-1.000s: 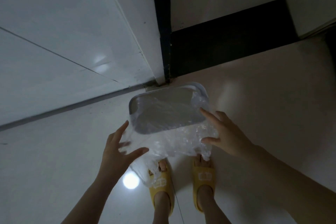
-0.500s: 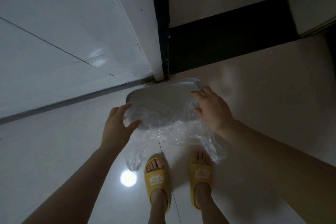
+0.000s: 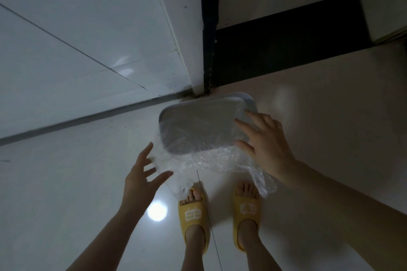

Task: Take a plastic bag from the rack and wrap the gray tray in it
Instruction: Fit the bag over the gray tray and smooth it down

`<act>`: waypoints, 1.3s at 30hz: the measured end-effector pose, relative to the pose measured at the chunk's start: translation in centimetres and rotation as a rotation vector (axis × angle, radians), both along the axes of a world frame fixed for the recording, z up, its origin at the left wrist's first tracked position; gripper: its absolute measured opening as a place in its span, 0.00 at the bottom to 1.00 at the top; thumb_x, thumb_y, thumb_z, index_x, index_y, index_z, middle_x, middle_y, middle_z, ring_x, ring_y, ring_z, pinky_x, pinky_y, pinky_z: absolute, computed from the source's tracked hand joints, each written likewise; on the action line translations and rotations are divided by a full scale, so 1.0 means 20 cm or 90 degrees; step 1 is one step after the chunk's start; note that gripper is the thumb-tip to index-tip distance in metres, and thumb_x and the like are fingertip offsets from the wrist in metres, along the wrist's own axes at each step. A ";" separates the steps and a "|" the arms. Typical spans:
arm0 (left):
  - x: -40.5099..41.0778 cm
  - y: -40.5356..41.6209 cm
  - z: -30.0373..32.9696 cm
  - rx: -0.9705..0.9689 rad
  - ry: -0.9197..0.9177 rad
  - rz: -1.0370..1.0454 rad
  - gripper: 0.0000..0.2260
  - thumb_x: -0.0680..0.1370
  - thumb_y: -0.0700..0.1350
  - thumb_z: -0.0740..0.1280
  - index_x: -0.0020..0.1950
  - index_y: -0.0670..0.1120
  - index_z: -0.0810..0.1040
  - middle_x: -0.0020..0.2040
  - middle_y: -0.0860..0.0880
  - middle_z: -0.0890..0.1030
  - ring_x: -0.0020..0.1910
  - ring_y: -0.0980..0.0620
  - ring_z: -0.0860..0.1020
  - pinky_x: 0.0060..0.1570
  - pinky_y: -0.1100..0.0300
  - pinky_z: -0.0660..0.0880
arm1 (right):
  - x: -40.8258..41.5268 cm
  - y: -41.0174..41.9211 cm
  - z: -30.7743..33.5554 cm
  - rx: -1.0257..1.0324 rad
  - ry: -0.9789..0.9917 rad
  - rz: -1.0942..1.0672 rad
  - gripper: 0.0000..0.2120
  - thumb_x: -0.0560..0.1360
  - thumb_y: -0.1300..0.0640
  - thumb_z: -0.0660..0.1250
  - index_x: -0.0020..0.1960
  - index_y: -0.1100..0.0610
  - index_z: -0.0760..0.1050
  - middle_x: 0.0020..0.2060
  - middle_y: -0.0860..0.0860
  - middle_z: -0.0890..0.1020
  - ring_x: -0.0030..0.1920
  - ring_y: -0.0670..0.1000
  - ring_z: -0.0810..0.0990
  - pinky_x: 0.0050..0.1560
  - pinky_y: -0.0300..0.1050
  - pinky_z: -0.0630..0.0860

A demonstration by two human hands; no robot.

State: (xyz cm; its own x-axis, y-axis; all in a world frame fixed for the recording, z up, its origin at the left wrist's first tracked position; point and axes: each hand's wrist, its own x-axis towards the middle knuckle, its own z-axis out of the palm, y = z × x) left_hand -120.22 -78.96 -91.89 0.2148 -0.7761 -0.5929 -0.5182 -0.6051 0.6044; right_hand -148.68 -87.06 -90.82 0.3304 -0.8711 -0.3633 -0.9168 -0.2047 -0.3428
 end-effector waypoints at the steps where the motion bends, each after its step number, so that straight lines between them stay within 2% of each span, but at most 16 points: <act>1: -0.01 -0.01 -0.01 -0.010 -0.005 0.012 0.35 0.68 0.45 0.74 0.71 0.55 0.63 0.56 0.48 0.76 0.46 0.54 0.79 0.44 0.65 0.75 | 0.01 0.00 0.00 0.025 -0.017 0.047 0.29 0.70 0.44 0.69 0.68 0.53 0.69 0.69 0.58 0.70 0.67 0.60 0.69 0.63 0.56 0.66; 3: -0.03 -0.07 -0.03 -0.024 -0.019 0.041 0.30 0.69 0.44 0.74 0.68 0.55 0.67 0.48 0.50 0.78 0.39 0.60 0.79 0.35 0.73 0.72 | 0.03 0.00 -0.01 0.093 -0.008 0.166 0.37 0.67 0.40 0.70 0.72 0.52 0.63 0.72 0.56 0.66 0.71 0.58 0.64 0.68 0.56 0.60; 6: -0.06 -0.17 -0.03 -0.037 -0.039 0.043 0.24 0.70 0.46 0.73 0.63 0.54 0.72 0.41 0.55 0.78 0.37 0.62 0.78 0.32 0.72 0.69 | 0.05 -0.02 -0.05 0.129 0.059 0.255 0.41 0.67 0.39 0.68 0.74 0.49 0.55 0.74 0.53 0.61 0.73 0.54 0.58 0.70 0.55 0.53; 13: 0.01 -0.34 -0.06 -0.069 -0.075 0.017 0.22 0.70 0.46 0.73 0.63 0.53 0.73 0.42 0.50 0.79 0.37 0.55 0.79 0.35 0.65 0.71 | 0.12 -0.15 -0.10 0.072 0.067 0.150 0.31 0.73 0.44 0.64 0.72 0.52 0.58 0.68 0.54 0.72 0.65 0.56 0.71 0.66 0.52 0.66; 17: 0.10 -0.30 -0.11 -0.014 -0.153 -0.027 0.25 0.71 0.47 0.72 0.66 0.49 0.70 0.48 0.44 0.82 0.40 0.48 0.78 0.41 0.57 0.73 | 0.15 -0.16 -0.12 0.076 0.121 0.129 0.27 0.76 0.46 0.61 0.71 0.55 0.61 0.63 0.56 0.75 0.61 0.58 0.74 0.61 0.52 0.66; 20: 0.13 -0.27 -0.12 0.060 -0.178 -0.062 0.28 0.72 0.49 0.71 0.69 0.48 0.65 0.56 0.39 0.81 0.47 0.41 0.80 0.45 0.52 0.75 | 0.17 -0.15 -0.13 0.075 0.129 0.109 0.26 0.76 0.47 0.61 0.70 0.55 0.62 0.61 0.56 0.77 0.60 0.59 0.75 0.61 0.53 0.66; 22: 0.12 -0.26 -0.10 0.032 -0.184 -0.053 0.28 0.73 0.48 0.70 0.70 0.48 0.64 0.62 0.38 0.76 0.54 0.41 0.78 0.50 0.51 0.74 | 0.17 -0.13 -0.14 0.081 0.114 0.102 0.26 0.76 0.48 0.61 0.71 0.55 0.61 0.63 0.56 0.76 0.62 0.59 0.73 0.64 0.53 0.66; 23: 0.11 -0.26 -0.07 -0.027 -0.195 -0.059 0.28 0.73 0.49 0.69 0.70 0.49 0.64 0.64 0.39 0.73 0.58 0.41 0.76 0.52 0.51 0.73 | 0.17 -0.13 -0.14 0.083 0.104 0.098 0.26 0.76 0.49 0.61 0.71 0.55 0.61 0.64 0.56 0.75 0.63 0.58 0.73 0.66 0.53 0.66; 25: 0.05 -0.26 0.00 -0.157 -0.192 -0.137 0.28 0.73 0.54 0.68 0.70 0.51 0.64 0.69 0.41 0.69 0.64 0.42 0.71 0.59 0.49 0.69 | 0.17 -0.12 -0.14 0.076 0.086 0.098 0.26 0.76 0.50 0.62 0.72 0.55 0.60 0.66 0.55 0.73 0.65 0.57 0.71 0.68 0.51 0.65; 26: 0.01 -0.26 0.02 -0.187 -0.192 -0.215 0.30 0.71 0.58 0.67 0.71 0.53 0.63 0.71 0.42 0.67 0.67 0.43 0.68 0.63 0.46 0.67 | 0.17 -0.12 -0.13 0.073 0.074 0.102 0.26 0.76 0.52 0.62 0.72 0.55 0.60 0.66 0.55 0.73 0.65 0.56 0.71 0.67 0.50 0.65; 28: -0.04 -0.23 0.03 -0.156 -0.230 -0.365 0.39 0.67 0.66 0.67 0.73 0.55 0.57 0.76 0.43 0.59 0.72 0.43 0.61 0.69 0.40 0.57 | 0.17 -0.12 -0.12 0.082 0.037 0.102 0.27 0.75 0.55 0.62 0.72 0.55 0.60 0.66 0.55 0.73 0.65 0.55 0.71 0.67 0.50 0.66; 30: -0.07 -0.20 0.00 -0.061 -0.275 -0.391 0.46 0.63 0.70 0.66 0.75 0.56 0.51 0.78 0.45 0.52 0.76 0.43 0.54 0.71 0.39 0.47 | 0.17 -0.11 -0.10 0.107 -0.006 0.097 0.29 0.73 0.56 0.64 0.73 0.55 0.60 0.66 0.55 0.73 0.65 0.55 0.71 0.67 0.51 0.67; 32: -0.06 -0.18 -0.04 -0.004 -0.296 -0.342 0.47 0.63 0.69 0.68 0.75 0.56 0.48 0.78 0.46 0.50 0.76 0.44 0.52 0.72 0.38 0.45 | 0.17 -0.11 -0.08 0.126 -0.050 0.097 0.32 0.71 0.55 0.66 0.72 0.56 0.59 0.64 0.55 0.75 0.63 0.55 0.73 0.64 0.53 0.70; 34: -0.04 -0.18 -0.07 0.004 -0.302 -0.302 0.46 0.66 0.64 0.70 0.75 0.55 0.49 0.78 0.45 0.54 0.76 0.44 0.54 0.72 0.38 0.47 | 0.18 -0.11 -0.07 0.120 -0.083 0.103 0.33 0.71 0.52 0.68 0.72 0.56 0.59 0.62 0.55 0.77 0.60 0.55 0.75 0.60 0.54 0.73; 37: -0.02 -0.19 -0.07 -0.020 -0.282 -0.278 0.41 0.68 0.56 0.72 0.75 0.52 0.55 0.76 0.44 0.60 0.74 0.43 0.60 0.72 0.40 0.51 | 0.22 -0.13 -0.07 0.100 -0.094 0.119 0.35 0.71 0.46 0.69 0.72 0.56 0.60 0.60 0.55 0.78 0.58 0.55 0.77 0.58 0.54 0.74; 39: 0.00 -0.21 -0.06 -0.070 -0.241 -0.271 0.36 0.70 0.51 0.73 0.73 0.50 0.61 0.74 0.44 0.64 0.72 0.43 0.64 0.71 0.41 0.56 | 0.26 -0.14 -0.07 0.106 -0.110 0.126 0.33 0.70 0.46 0.71 0.70 0.55 0.64 0.59 0.55 0.79 0.58 0.55 0.78 0.58 0.53 0.75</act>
